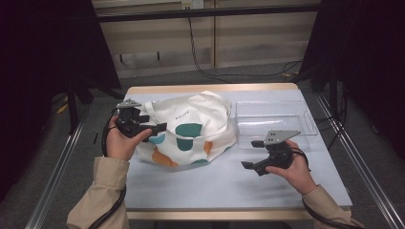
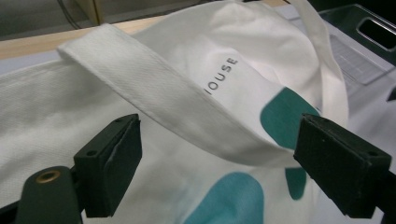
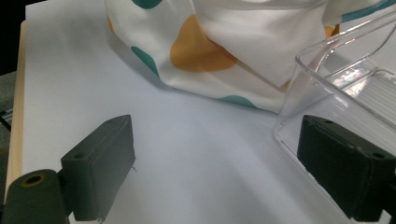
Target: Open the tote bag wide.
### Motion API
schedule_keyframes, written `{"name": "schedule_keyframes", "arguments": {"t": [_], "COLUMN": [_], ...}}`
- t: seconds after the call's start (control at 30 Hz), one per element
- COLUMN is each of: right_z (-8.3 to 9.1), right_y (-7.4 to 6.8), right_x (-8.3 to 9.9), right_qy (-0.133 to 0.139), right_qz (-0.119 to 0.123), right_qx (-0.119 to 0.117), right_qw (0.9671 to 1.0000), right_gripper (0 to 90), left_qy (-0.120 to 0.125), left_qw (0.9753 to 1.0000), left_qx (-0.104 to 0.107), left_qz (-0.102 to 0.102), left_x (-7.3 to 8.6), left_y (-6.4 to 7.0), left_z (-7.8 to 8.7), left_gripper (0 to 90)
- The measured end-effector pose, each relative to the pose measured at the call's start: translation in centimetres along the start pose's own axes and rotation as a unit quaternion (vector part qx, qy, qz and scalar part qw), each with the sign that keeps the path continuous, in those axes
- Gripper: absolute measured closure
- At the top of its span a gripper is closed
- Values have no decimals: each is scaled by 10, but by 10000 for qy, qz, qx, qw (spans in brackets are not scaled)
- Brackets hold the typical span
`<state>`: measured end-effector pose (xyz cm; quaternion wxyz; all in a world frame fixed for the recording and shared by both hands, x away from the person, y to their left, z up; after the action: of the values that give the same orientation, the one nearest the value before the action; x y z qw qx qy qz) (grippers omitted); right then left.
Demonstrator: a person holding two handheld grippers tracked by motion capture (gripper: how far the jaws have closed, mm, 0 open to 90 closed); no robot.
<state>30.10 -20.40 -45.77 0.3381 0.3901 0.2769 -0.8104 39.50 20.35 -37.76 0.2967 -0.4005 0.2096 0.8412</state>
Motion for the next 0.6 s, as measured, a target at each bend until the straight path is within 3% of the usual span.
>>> {"name": "schedule_keyframes", "arguments": {"t": [0.1,0.2,0.4,0.47,0.6], "right_z": [-1,-2,-6,-6,-8], "right_y": [-1,-1,-5,-7,-10], "right_x": [-1,-2,-8,-12,-21], "right_qy": [7,4,-29,-34,-45], "right_qz": [23,25,154,186,302], "right_qx": [-16,-26,-33,-14,-16], "right_qw": [10000,10000,9999,9998,9995], "right_gripper": [101,102,101,103,105], "left_qy": [-32,66,-4,-129,-215], "left_qw": [10000,9999,9997,9994,9981], "left_qx": [26,131,233,281,458], "left_qz": [1,24,-89,-167,-344], "left_x": [-2,-4,-7,-8,-11], "left_y": [-2,0,5,10,23], "left_z": [-5,-7,-5,-3,1], "left_gripper": [195,332,729,808,855]}}
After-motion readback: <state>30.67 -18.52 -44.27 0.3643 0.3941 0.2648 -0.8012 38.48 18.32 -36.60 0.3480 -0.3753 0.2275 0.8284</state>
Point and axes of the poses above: each handheld gripper's, and its own axes: z roughly backward along the jaws, x roughly out of its underside, y roughly to its right, the point moved 2 cm from there along -z, roughly forward along the jaws, and after that the axes turned 6 degrees about -z, right-handed, at the moved point
